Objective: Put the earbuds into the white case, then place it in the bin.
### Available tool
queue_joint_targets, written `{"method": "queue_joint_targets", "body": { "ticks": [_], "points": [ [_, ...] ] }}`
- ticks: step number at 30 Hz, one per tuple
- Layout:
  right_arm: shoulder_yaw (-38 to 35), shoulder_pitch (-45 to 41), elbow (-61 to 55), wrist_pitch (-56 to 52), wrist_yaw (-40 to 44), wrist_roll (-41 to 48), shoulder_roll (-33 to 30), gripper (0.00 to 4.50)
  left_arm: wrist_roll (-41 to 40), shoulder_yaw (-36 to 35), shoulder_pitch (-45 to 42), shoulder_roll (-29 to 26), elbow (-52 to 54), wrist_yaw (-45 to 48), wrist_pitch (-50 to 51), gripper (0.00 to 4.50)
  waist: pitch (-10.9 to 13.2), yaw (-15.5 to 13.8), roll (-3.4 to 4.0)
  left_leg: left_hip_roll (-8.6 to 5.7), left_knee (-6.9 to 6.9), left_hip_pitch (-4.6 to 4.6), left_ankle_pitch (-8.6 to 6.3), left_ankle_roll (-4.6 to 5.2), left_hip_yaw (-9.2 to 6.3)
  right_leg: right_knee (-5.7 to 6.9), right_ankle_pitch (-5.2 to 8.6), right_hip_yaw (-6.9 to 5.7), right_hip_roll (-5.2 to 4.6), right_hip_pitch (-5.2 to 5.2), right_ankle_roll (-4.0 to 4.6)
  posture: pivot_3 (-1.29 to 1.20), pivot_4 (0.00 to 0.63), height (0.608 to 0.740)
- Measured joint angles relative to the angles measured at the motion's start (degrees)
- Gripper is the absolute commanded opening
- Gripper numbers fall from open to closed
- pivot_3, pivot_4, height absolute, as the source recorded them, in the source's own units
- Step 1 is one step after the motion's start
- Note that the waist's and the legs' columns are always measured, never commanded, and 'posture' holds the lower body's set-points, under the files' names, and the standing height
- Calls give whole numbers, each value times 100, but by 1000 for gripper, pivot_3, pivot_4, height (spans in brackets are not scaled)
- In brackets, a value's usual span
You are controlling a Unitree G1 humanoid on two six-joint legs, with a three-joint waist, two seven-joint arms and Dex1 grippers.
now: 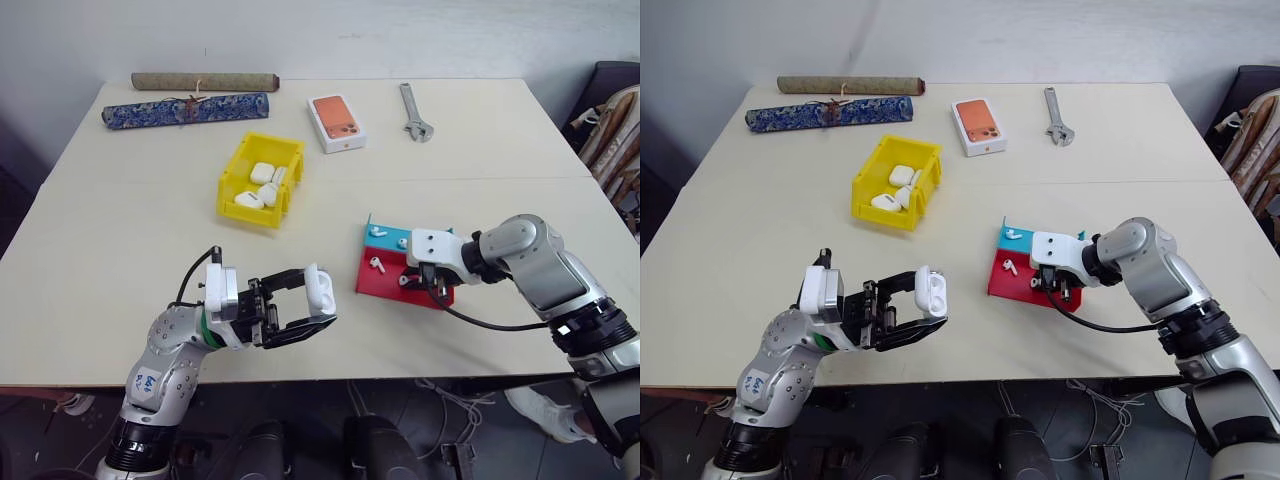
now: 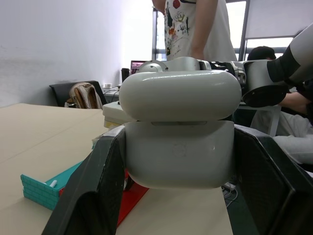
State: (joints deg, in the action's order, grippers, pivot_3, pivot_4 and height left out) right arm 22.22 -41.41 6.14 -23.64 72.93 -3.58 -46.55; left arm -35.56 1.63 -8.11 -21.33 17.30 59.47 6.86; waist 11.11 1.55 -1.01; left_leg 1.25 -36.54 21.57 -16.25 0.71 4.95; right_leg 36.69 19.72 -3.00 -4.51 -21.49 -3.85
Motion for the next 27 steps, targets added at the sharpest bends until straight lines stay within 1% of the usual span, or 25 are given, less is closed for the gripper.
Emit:
{"method": "queue_joint_targets", "body": {
  "ticks": [2,5,11,14,17,20,21,23,24,27],
  "points": [
    [-10,11,-4,1,-1,1,0,1042,0,0,5,-1,0,-1,0,2795,0,0,0,0,0,0,0,0,0,0,0,0,0,0,0,0,150,740],
    [-21,25,-8,10,1,12,0,497,0,0,11,-3,0,3,0,2795,0,0,0,0,0,0,0,0,0,0,0,0,0,1,0,0,150,740],
    [-142,134,-47,0,-23,50,0,476,-46,-4,7,7,0,-3,45,2795,0,-1,0,0,0,-1,0,0,0,0,0,0,0,1,0,0,150,740],
    [-383,274,-51,-114,11,342,2,476,-373,-75,-63,93,20,-138,313,2795,1,-10,-1,0,0,1,0,1,0,-2,0,0,-1,1,-1,0,150,740],
    [-1027,426,-60,-80,219,1050,50,476,-545,-87,-182,89,75,-139,496,2795,1,-10,-2,-1,1,2,-1,2,0,-4,-1,0,0,1,-2,0,150,740],
    [-2192,647,-287,-91,639,2462,323,476,-823,-132,-378,278,84,-118,570,2795,2,-14,-3,0,2,2,-5,10,-3,-8,-3,-3,2,5,-5,0,150,740],
    [-2530,688,-431,-197,584,2865,488,476,-883,-122,-457,303,82,-110,588,2795,3,-13,-4,0,2,2,-7,12,-6,-8,-3,-5,2,7,-6,0,150,740],
    [-3201,781,-849,-380,98,3582,940,476,-915,-104,-647,365,48,-105,622,2795,3,1,-4,1,2,1,-6,11,-6,-5,-4,-5,2,7,-7,0,150,740],
    [-3406,841,-1097,-432,-163,3858,1161,476,-918,-103,-741,445,14,-108,619,2795,3,1,-4,2,2,1,-6,10,-7,-3,-4,-5,4,6,-7,0,150,740],
    [-3654,1040,-1913,-571,-985,4512,1775,476,-991,-108,-958,686,-86,-124,626,2795,3,-2,-4,1,5,2,-4,4,-6,0,-4,-4,4,2,-7,0,150,740]
  ]
}}
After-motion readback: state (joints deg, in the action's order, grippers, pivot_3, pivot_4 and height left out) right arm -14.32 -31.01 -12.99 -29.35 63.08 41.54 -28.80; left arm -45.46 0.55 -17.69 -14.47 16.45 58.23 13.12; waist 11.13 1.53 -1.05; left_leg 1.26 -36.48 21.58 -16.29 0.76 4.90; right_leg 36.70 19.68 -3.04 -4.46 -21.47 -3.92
